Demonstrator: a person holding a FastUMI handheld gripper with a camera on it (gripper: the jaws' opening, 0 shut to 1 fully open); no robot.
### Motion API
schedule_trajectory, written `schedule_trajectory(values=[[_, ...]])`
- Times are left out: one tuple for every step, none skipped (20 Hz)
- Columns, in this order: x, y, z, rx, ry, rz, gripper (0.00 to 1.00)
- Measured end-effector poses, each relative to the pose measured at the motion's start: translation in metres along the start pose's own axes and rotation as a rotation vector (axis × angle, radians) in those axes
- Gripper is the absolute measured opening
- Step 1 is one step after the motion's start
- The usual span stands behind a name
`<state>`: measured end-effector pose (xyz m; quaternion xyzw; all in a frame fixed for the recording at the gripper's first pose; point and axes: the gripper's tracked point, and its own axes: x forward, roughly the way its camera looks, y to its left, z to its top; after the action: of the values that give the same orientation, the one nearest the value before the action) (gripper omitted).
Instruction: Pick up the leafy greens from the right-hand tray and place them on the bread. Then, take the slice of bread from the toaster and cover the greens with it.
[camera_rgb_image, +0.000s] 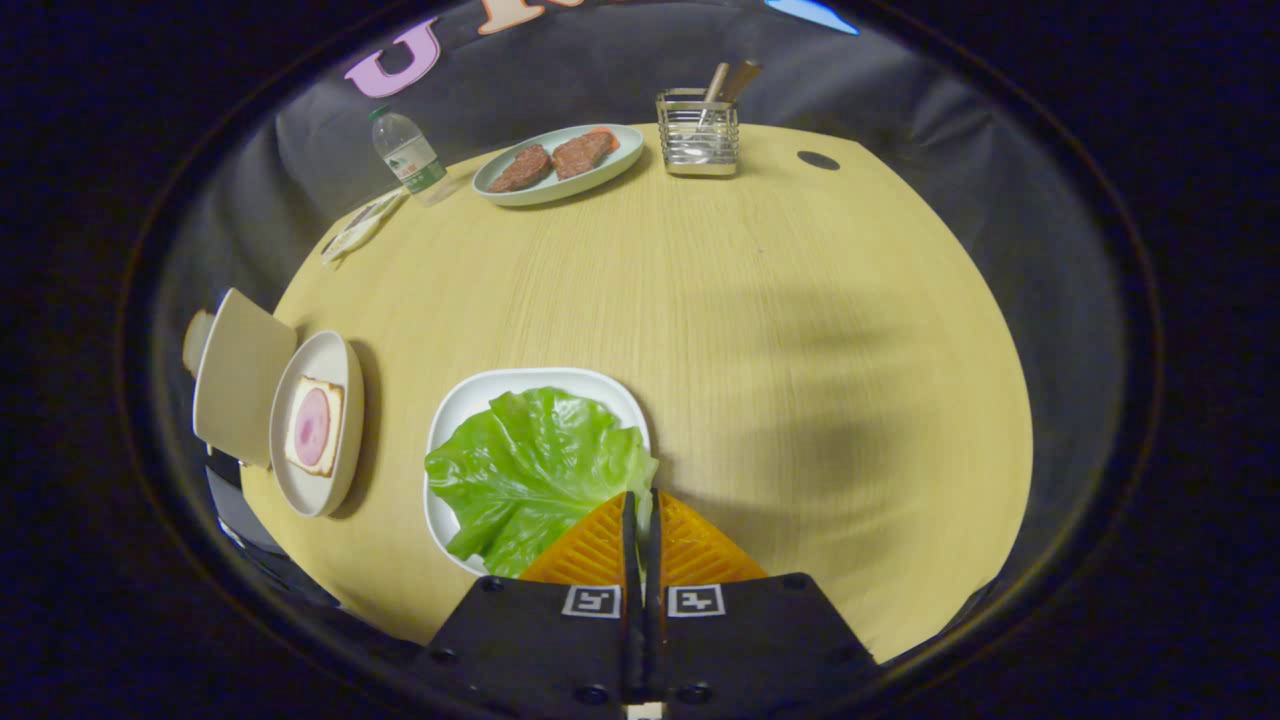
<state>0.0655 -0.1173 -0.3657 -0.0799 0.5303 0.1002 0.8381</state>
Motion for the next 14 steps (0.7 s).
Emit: schedule_trajectory(values=[[-0.002, -0.004, 0.002, -0.032, -0.008, -0.032, 0.04], [-0.004, -0.008, 0.003, -0.069, -0.018, -0.066, 0.03], [-0.007, -0.010, 0.007, -0.105, -0.036, -0.092, 0.03], [-0.010, -0.010, 0.011, -0.141, -0.050, -0.115, 0.03], [-0.013, -0.009, 0.010, -0.173, -0.054, -0.128, 0.03], [-0.015, -0.009, 0.013, -0.195, -0.063, -0.141, 0.04], [-0.016, -0.009, 0.013, -0.215, -0.067, -0.151, 0.04], [-0.017, -0.009, 0.013, -0.227, -0.069, -0.161, 0.04], [-0.018, -0.009, 0.014, -0.238, -0.073, -0.174, 0.04], [-0.018, -0.009, 0.015, -0.248, -0.076, -0.186, 0.04], [-0.018, -0.009, 0.014, -0.259, -0.076, -0.195, 0.04], [-0.019, -0.010, 0.014, -0.266, -0.073, -0.204, 0.04], [-0.019, -0.010, 0.012, -0.277, -0.071, -0.213, 0.05], [-0.021, -0.013, 0.013, -0.293, -0.077, -0.230, 0.05]])
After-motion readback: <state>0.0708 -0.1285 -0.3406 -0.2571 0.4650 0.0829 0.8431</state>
